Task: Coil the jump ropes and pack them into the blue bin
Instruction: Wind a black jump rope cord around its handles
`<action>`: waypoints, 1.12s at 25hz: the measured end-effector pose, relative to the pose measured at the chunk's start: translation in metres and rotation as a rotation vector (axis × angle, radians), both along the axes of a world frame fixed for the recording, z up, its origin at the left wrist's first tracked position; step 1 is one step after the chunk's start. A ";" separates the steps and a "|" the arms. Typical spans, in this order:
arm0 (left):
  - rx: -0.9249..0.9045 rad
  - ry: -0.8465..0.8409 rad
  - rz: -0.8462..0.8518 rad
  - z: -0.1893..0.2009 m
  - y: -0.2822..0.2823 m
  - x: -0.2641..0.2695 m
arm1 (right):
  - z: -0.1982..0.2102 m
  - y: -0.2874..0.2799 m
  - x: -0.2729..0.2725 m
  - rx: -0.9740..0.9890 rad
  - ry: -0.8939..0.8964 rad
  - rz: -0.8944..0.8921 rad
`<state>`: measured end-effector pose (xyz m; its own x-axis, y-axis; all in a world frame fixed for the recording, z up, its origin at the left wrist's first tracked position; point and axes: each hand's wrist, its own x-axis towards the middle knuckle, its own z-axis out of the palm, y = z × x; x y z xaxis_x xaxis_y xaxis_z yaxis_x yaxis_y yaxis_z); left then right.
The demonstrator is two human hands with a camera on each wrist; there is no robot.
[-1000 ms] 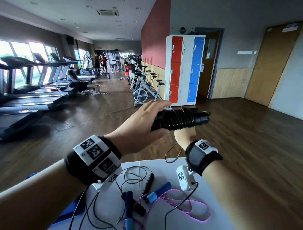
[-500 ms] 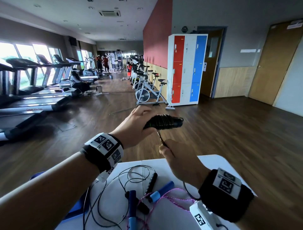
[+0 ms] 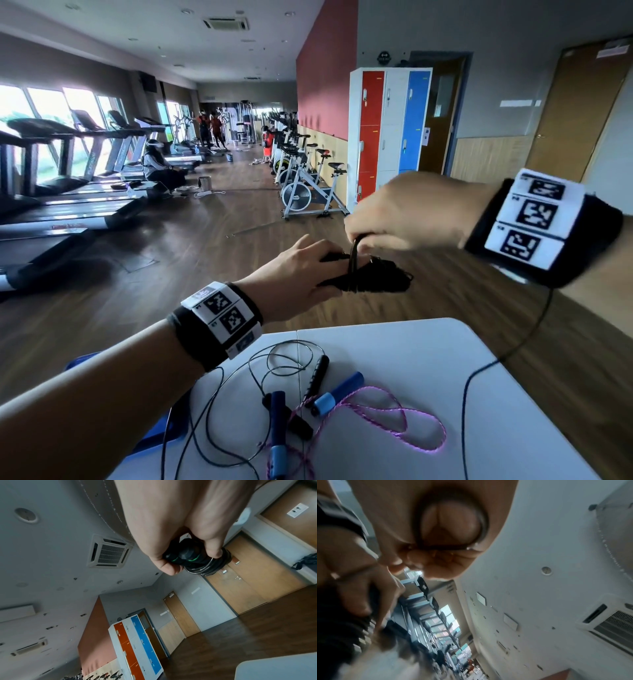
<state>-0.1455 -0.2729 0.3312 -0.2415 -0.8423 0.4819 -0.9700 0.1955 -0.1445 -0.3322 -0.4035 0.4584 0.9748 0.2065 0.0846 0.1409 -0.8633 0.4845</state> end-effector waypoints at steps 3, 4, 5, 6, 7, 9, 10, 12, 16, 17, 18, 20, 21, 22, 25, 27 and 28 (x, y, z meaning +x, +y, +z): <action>-0.020 0.044 -0.055 0.004 0.006 -0.009 | 0.008 -0.028 0.011 -0.087 -0.080 0.071; -0.029 0.067 -0.070 0.005 0.010 -0.012 | 0.005 -0.037 0.013 -0.082 -0.111 0.083; -0.041 0.086 -0.085 0.007 0.013 -0.013 | 0.002 -0.045 0.015 -0.048 -0.144 0.073; -0.054 0.098 -0.100 0.009 0.015 -0.015 | -0.004 -0.049 0.017 -0.002 -0.181 0.062; -0.071 0.104 -0.111 0.012 0.016 -0.015 | -0.012 -0.052 0.020 0.075 -0.205 0.039; -0.107 0.095 -0.123 0.019 0.015 -0.013 | -0.028 -0.057 0.027 0.212 -0.257 -0.012; -0.119 0.083 -0.127 0.022 0.015 -0.012 | -0.034 -0.061 0.029 0.280 -0.266 -0.029; -0.131 0.073 -0.140 0.025 0.015 -0.011 | -0.043 -0.069 0.035 0.369 -0.267 -0.038; -0.181 0.122 -0.167 0.029 0.015 -0.017 | -0.086 -0.066 0.047 0.926 -0.223 -0.179; -0.208 0.138 -0.147 0.030 0.013 -0.017 | -0.104 -0.054 0.050 0.976 -0.325 -0.260; -0.228 0.156 -0.119 0.030 0.011 -0.015 | -0.124 -0.043 0.051 0.995 -0.441 -0.289; -0.218 0.191 -0.055 0.024 0.006 -0.006 | -0.150 -0.013 0.048 1.183 -0.510 -0.283; -0.192 0.206 -0.031 0.018 0.005 -0.001 | -0.157 0.000 0.045 1.298 -0.501 -0.274; -0.168 0.220 -0.013 0.010 0.003 0.004 | -0.163 0.007 0.042 1.382 -0.517 -0.266; -0.140 0.279 0.032 -0.004 0.000 0.011 | -0.172 0.014 0.036 1.566 -0.590 -0.280; -0.139 0.331 0.046 -0.007 -0.003 0.010 | -0.171 0.014 0.031 1.615 -0.657 -0.280; -0.141 0.359 0.048 -0.007 -0.004 0.009 | -0.170 0.013 0.029 1.605 -0.702 -0.281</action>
<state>-0.1369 -0.2770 0.3239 0.0015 -0.7680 0.6404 -0.9714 0.1510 0.1834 -0.3030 -0.3900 0.2879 0.6577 -0.6421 0.3939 0.0768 -0.4630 -0.8830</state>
